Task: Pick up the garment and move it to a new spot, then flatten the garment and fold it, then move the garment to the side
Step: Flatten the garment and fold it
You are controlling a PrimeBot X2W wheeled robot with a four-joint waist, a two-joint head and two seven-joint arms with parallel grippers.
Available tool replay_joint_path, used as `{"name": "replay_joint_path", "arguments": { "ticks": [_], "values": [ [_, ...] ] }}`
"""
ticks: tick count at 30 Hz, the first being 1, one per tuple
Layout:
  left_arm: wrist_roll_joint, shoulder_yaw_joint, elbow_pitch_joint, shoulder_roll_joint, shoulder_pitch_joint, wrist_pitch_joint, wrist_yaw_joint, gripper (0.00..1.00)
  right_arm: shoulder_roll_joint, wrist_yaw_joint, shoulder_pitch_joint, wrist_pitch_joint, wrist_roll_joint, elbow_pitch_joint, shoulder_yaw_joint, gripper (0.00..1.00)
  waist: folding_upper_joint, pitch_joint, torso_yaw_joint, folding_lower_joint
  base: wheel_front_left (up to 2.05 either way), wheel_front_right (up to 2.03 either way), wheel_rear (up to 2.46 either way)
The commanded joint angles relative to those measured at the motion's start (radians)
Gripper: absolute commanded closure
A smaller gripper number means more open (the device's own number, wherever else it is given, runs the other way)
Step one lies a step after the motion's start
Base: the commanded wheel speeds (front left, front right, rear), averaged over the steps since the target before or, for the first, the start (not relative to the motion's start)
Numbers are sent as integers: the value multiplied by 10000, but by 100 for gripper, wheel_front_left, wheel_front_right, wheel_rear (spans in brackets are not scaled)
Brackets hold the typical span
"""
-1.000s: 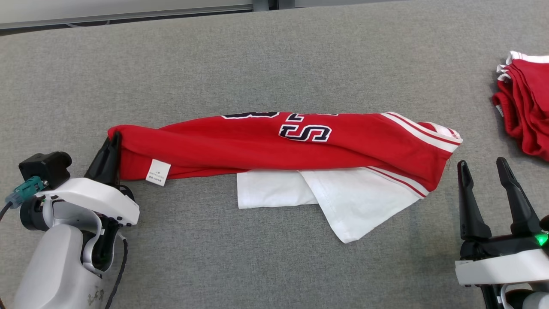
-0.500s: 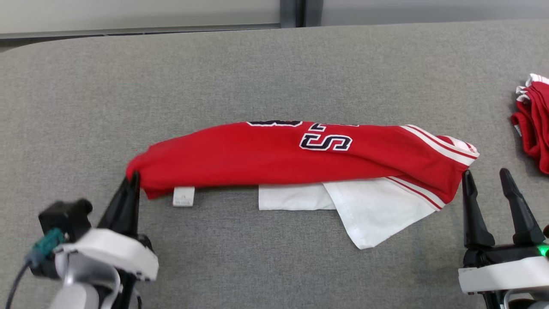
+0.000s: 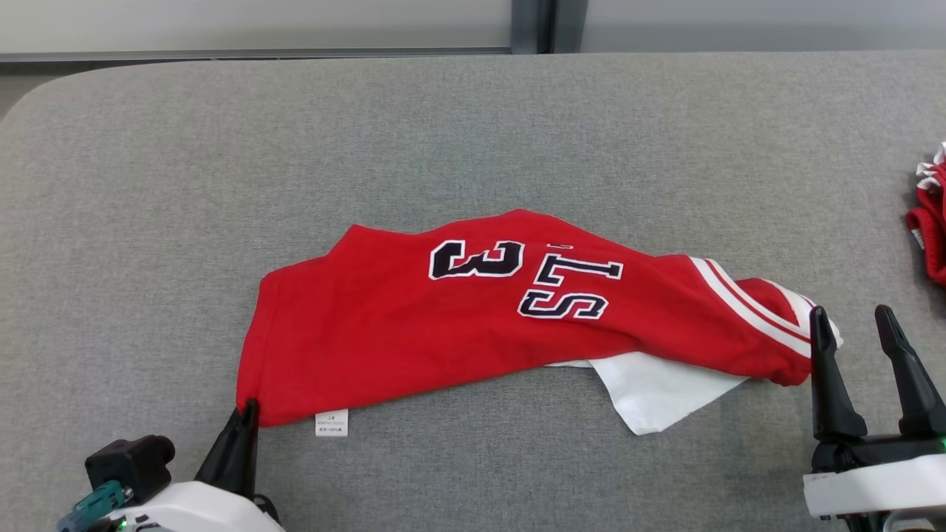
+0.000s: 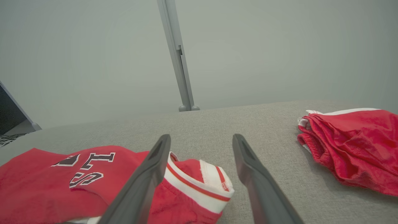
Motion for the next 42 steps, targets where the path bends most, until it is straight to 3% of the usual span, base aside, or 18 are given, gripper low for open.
{"name": "replay_joint_path", "arguments": {
  "ticks": [1, 5, 6, 7, 12, 20, 28, 42],
  "values": [
    [-100, -15, 331, -54, -390, -186, -152, 100, -75, -4, -170, 50, -18, -99, 44, 0, 0, 76, -87, 0, 0, 0, 0],
    [-386, -68, 1614, -335, -818, -628, -535, 100, -95, -4, -265, 30, -41, -167, 76, 0, 0, 132, -249, 0, 0, 0, 0],
    [-388, -10, 1812, -390, -934, -825, -548, 71, -93, -2, -267, 25, -54, -196, 67, 0, 0, 135, -270, 0, 0, 0, 0],
    [-392, 32, 1970, -450, -1043, -1031, -576, 0, -97, -2, -264, 5, -89, -251, 46, 0, 0, 139, -277, 0, 0, 0, 0],
    [-181, 183, 2297, -579, -1296, -2033, -592, 0, -121, -2, -209, -28, -203, -446, -44, 0, 0, 78, -251, 0, 0, 0, 0],
    [1166, 171, 1615, -352, -1887, -3607, -357, 0, -229, -4, -195, 56, -509, -744, -146, 0, 0, -108, -228, 0, 0, 0, 0],
    [2329, -332, 517, -138, -1762, -3694, -119, 0, -266, -4, 204, 219, -641, -754, 89, 0, 0, -487, -421, 0, 0, 0, 0],
    [2328, -561, 187, -125, -1442, -3277, 75, 0, -295, -4, 298, 294, -578, -747, 228, 0, 0, -778, -476, 0, 0, 0, 0]
  ]
}}
